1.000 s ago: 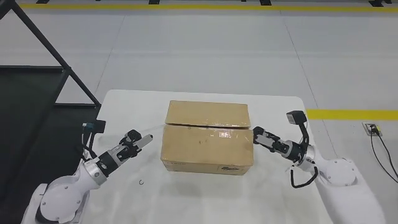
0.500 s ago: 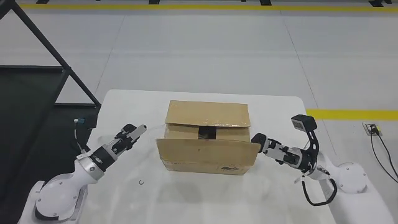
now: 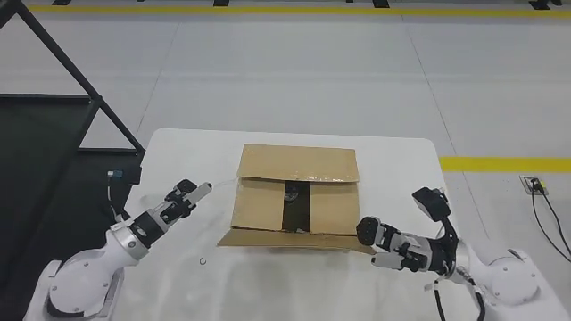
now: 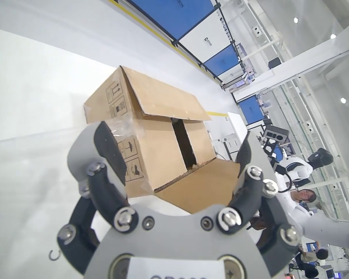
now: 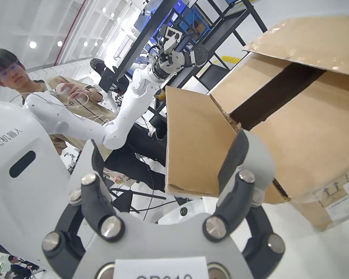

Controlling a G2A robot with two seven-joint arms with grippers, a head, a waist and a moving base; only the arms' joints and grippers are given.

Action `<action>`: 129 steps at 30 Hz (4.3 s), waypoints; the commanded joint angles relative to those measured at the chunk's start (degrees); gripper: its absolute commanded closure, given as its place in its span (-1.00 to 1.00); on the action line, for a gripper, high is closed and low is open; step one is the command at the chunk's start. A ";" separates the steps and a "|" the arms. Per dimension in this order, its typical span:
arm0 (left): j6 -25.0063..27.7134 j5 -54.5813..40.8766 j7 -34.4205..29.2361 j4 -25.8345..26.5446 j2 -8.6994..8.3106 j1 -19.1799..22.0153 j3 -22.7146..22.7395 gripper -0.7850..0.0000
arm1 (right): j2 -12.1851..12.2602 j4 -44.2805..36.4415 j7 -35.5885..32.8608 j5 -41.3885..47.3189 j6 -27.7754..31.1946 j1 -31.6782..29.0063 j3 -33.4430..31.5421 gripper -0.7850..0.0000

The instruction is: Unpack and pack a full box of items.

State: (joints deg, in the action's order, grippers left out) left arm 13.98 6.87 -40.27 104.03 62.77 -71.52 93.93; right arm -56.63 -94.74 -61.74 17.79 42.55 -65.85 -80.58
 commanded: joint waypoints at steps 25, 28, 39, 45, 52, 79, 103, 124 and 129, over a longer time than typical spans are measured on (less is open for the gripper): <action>10.29 -5.39 -23.48 -1.71 -2.07 -0.09 -7.73 -1.00 | 5.71 2.97 3.54 -3.23 3.53 1.42 8.96 -1.00; 10.18 -5.67 -23.70 -2.33 -2.22 0.30 -8.39 -1.00 | 5.92 3.27 3.27 -2.35 3.25 2.14 9.83 -1.00; 10.06 -8.00 -24.38 -2.37 -2.65 0.26 -8.16 -1.00 | 6.04 4.25 4.14 1.09 0.80 2.85 9.85 -1.00; 10.06 -8.00 -24.38 -2.37 -2.65 0.26 -8.16 -1.00 | 5.88 3.52 5.81 3.27 -0.59 2.55 10.05 -1.00; 10.06 -8.00 -24.38 -2.37 -2.65 0.26 -8.16 -1.00 | 4.49 7.19 8.60 12.60 -11.27 8.31 13.27 -1.00; 10.06 -8.00 -24.38 -2.37 -2.65 0.26 -8.16 -1.00 | -2.12 20.78 21.73 9.35 -24.67 24.79 24.77 -1.00; 10.06 -8.00 -24.38 -2.37 -2.65 0.26 -8.16 -1.00 | -4.32 20.83 25.56 9.53 -25.49 27.75 26.14 -1.00; 10.06 -8.00 -24.38 -2.37 -2.65 0.26 -8.16 -1.00 | -13.08 40.05 44.29 9.30 -22.07 41.94 33.38 -1.00; 10.06 -8.00 -24.38 -2.37 -2.65 0.26 -8.16 -1.00 | -15.69 47.38 44.08 12.04 -20.28 44.93 34.99 -1.00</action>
State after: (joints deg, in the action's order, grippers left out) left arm 24.04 -1.14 -64.65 101.66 60.12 -71.26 85.78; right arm -71.83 -48.86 -17.59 29.62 22.02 -21.49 -45.93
